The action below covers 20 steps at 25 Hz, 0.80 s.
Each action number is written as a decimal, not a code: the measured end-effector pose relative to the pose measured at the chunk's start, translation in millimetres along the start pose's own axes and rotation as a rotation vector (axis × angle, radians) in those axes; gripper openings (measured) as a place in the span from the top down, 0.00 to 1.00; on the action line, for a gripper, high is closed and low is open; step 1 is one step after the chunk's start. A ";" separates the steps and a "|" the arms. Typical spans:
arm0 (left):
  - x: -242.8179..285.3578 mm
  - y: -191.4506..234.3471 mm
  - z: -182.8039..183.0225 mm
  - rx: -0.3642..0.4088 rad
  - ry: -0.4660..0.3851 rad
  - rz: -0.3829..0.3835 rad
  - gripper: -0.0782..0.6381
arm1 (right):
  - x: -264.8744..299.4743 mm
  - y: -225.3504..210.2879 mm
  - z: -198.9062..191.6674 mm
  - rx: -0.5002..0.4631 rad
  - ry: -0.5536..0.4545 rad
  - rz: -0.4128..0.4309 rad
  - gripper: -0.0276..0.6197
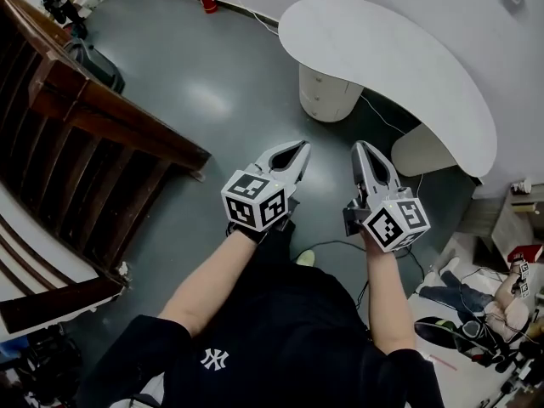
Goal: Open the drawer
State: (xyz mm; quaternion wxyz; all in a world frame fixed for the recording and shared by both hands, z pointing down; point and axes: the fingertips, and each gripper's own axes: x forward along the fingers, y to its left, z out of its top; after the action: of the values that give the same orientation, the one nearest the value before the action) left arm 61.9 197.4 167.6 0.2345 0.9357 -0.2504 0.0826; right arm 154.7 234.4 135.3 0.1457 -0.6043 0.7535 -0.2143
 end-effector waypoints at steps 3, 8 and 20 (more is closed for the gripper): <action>31.0 38.1 9.5 -0.045 0.008 -0.027 0.88 | 44.3 -16.1 2.5 -0.003 -0.002 -0.010 0.93; 70.7 109.7 18.5 -0.116 0.034 -0.070 0.88 | 120.8 -29.4 -0.9 -0.023 0.012 -0.047 0.94; 138.4 236.2 -25.2 -0.268 0.037 -0.132 0.88 | 223.4 -51.9 -49.2 -0.085 0.020 -0.106 0.93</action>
State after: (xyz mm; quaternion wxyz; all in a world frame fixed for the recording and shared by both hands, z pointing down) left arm 60.3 -30.6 321.2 0.3668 0.9088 -0.1927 0.0499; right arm 124.5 15.0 212.7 0.1006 -0.6468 0.7303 -0.1954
